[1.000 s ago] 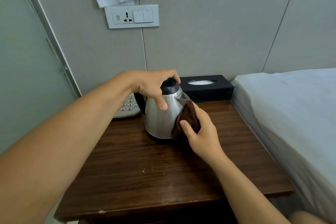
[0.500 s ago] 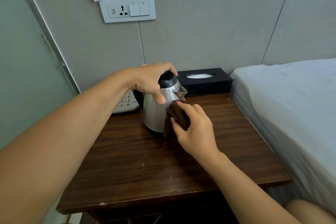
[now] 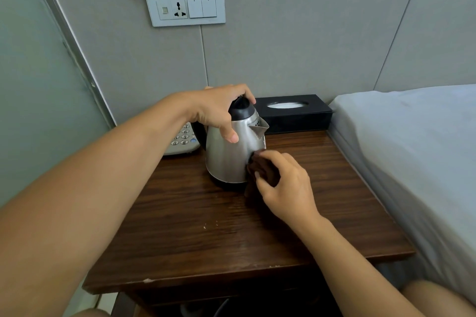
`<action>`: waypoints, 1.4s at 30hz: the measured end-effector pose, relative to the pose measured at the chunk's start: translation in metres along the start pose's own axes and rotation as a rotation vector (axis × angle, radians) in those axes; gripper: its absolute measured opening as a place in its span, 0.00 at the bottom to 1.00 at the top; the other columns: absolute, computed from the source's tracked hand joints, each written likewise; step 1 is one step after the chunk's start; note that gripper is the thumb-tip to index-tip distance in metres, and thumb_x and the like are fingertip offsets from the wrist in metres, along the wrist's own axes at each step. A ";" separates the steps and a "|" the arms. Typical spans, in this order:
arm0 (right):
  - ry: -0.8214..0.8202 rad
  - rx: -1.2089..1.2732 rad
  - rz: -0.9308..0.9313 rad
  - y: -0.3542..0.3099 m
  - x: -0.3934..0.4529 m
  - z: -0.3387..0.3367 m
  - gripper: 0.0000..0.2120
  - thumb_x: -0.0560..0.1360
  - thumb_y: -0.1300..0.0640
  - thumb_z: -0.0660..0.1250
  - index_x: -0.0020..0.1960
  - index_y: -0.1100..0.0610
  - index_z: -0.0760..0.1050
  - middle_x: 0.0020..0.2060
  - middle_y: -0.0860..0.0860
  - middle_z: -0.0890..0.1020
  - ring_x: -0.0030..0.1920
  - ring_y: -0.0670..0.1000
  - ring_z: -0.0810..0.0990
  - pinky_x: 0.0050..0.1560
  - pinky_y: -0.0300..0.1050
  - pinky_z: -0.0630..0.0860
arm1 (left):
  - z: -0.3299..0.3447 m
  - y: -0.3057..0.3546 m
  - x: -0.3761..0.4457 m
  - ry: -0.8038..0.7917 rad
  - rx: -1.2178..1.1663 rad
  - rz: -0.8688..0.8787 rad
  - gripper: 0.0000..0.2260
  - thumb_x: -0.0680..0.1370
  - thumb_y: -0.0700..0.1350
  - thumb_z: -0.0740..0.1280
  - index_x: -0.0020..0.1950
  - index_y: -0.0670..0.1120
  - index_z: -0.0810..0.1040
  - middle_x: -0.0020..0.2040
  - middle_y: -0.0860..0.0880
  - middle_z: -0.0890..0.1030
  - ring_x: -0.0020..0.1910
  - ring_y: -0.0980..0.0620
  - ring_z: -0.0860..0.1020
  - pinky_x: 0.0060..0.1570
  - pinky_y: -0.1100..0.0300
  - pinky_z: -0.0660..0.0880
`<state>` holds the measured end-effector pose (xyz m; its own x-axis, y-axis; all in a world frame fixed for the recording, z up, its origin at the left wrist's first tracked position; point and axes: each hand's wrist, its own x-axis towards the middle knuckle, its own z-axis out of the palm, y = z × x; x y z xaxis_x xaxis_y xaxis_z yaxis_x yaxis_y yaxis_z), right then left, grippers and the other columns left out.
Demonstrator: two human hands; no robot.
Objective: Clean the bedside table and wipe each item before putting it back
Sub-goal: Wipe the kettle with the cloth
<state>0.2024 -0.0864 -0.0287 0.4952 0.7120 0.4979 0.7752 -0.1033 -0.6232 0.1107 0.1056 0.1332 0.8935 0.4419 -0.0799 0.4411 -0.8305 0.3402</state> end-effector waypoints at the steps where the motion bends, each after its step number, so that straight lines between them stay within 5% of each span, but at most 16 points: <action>1: -0.034 -0.014 0.000 0.005 -0.004 0.002 0.19 0.73 0.55 0.75 0.63 0.45 0.79 0.51 0.44 0.79 0.50 0.49 0.80 0.50 0.47 0.80 | 0.001 0.000 0.000 -0.002 0.000 -0.002 0.44 0.57 0.49 0.83 0.70 0.62 0.70 0.66 0.54 0.73 0.65 0.46 0.72 0.68 0.46 0.69; 4: -0.137 -0.072 0.030 0.012 -0.006 0.001 0.16 0.74 0.53 0.75 0.61 0.44 0.80 0.50 0.43 0.80 0.50 0.50 0.81 0.50 0.49 0.81 | 0.003 0.000 0.002 -0.001 -0.015 0.005 0.44 0.54 0.52 0.80 0.69 0.62 0.70 0.65 0.55 0.74 0.64 0.46 0.72 0.68 0.46 0.70; 11: 0.118 0.040 -0.052 -0.003 0.008 0.004 0.16 0.75 0.52 0.76 0.62 0.48 0.81 0.48 0.47 0.81 0.48 0.49 0.81 0.49 0.48 0.79 | 0.002 -0.003 0.001 0.019 -0.010 0.011 0.42 0.61 0.46 0.85 0.70 0.61 0.70 0.67 0.54 0.73 0.65 0.47 0.72 0.68 0.47 0.68; 17: -0.056 -0.105 0.071 0.010 0.003 0.004 0.11 0.73 0.49 0.75 0.55 0.46 0.81 0.45 0.45 0.81 0.47 0.52 0.81 0.46 0.48 0.77 | 0.001 -0.003 0.001 0.022 -0.001 0.032 0.41 0.64 0.42 0.84 0.72 0.60 0.70 0.66 0.55 0.72 0.65 0.47 0.70 0.66 0.51 0.67; 22: 0.119 0.077 0.063 -0.009 0.029 -0.010 0.09 0.75 0.50 0.75 0.55 0.47 0.80 0.48 0.43 0.82 0.48 0.43 0.79 0.48 0.39 0.76 | 0.001 -0.002 0.001 0.019 0.000 0.025 0.41 0.64 0.43 0.84 0.71 0.60 0.69 0.66 0.55 0.72 0.66 0.46 0.70 0.68 0.48 0.67; 28: -0.163 -0.086 0.203 0.015 0.010 -0.005 0.08 0.74 0.50 0.75 0.53 0.45 0.82 0.45 0.44 0.82 0.48 0.49 0.81 0.48 0.48 0.80 | 0.001 -0.004 0.002 0.009 -0.017 0.018 0.42 0.62 0.46 0.84 0.70 0.62 0.70 0.66 0.55 0.73 0.66 0.46 0.70 0.69 0.45 0.69; 31: -0.114 -0.009 0.213 0.020 0.013 -0.023 0.07 0.74 0.49 0.76 0.51 0.44 0.82 0.44 0.41 0.83 0.46 0.46 0.82 0.46 0.50 0.83 | 0.000 -0.004 0.003 -0.049 -0.057 0.046 0.43 0.57 0.51 0.83 0.69 0.63 0.70 0.64 0.56 0.74 0.64 0.48 0.74 0.67 0.44 0.72; 35: 0.011 0.029 0.191 0.020 0.019 -0.042 0.09 0.75 0.49 0.75 0.55 0.42 0.81 0.48 0.42 0.83 0.50 0.44 0.81 0.54 0.49 0.81 | -0.011 -0.004 -0.002 -0.146 -0.016 0.062 0.41 0.59 0.44 0.82 0.67 0.68 0.71 0.64 0.57 0.75 0.65 0.48 0.74 0.65 0.44 0.73; 39: 0.001 0.056 0.249 0.027 0.013 -0.045 0.15 0.75 0.48 0.75 0.61 0.43 0.81 0.53 0.42 0.83 0.54 0.43 0.80 0.59 0.49 0.81 | -0.019 0.008 -0.008 -0.123 0.196 0.001 0.39 0.66 0.31 0.74 0.67 0.67 0.72 0.71 0.54 0.65 0.71 0.46 0.60 0.66 0.47 0.65; 42: 0.018 0.114 0.249 0.024 0.009 -0.044 0.19 0.75 0.49 0.76 0.66 0.45 0.81 0.55 0.43 0.82 0.56 0.43 0.79 0.60 0.43 0.78 | -0.012 0.004 -0.010 -0.163 0.027 0.024 0.37 0.64 0.35 0.73 0.66 0.66 0.75 0.69 0.52 0.65 0.70 0.46 0.63 0.69 0.48 0.68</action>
<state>0.2431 -0.1131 -0.0123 0.6724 0.6620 0.3311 0.5804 -0.1938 -0.7909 0.1021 0.1020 0.1467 0.9047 0.3625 -0.2237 0.4194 -0.8499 0.3191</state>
